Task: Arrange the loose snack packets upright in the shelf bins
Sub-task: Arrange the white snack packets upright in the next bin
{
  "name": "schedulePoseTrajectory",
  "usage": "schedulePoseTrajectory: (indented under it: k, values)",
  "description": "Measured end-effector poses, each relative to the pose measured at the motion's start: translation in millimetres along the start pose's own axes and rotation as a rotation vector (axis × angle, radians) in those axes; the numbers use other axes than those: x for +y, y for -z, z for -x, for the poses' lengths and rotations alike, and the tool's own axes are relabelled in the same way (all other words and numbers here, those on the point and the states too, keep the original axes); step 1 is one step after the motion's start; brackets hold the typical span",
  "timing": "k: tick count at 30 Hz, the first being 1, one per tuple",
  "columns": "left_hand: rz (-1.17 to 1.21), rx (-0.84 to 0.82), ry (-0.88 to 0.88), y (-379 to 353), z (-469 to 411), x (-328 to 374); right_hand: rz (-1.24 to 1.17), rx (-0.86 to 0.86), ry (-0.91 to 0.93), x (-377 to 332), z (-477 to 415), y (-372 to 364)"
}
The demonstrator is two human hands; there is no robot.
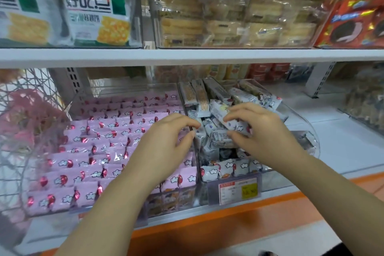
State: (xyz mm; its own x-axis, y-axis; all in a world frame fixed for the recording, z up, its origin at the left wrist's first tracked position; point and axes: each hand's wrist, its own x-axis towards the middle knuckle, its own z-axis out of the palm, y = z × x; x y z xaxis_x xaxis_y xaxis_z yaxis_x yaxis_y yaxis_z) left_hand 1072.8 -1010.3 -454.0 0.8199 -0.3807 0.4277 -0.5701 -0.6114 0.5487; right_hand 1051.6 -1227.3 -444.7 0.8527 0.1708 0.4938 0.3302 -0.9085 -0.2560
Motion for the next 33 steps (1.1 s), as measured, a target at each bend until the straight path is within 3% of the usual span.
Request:
schedulePoseTrajectory:
  k: [6, 11, 13, 17, 24, 33]
  values:
    - [-0.027, -0.007, -0.006, -3, 0, 1, -0.140, 0.323, 0.012, 4, 26, 32]
    - [-0.020, -0.003, 0.006, -4, 3, 4, -0.052, 0.497, -0.121, 25, 34, 60]
    - [-0.019, -0.005, 0.004, -4, 4, 6, 0.041, 0.463, -0.202, 35, 34, 64]
    - [-0.026, -0.010, 0.004, -5, 5, 5, 0.268, 0.237, -0.341, 49, 31, 63]
    - [-0.020, -0.015, 0.006, -4, 4, 4, 0.364, 0.207, -0.358, 50, 31, 64]
    - [-0.026, -0.018, -0.002, -4, 6, 5, 0.514, -0.046, -0.438, 57, 28, 55]
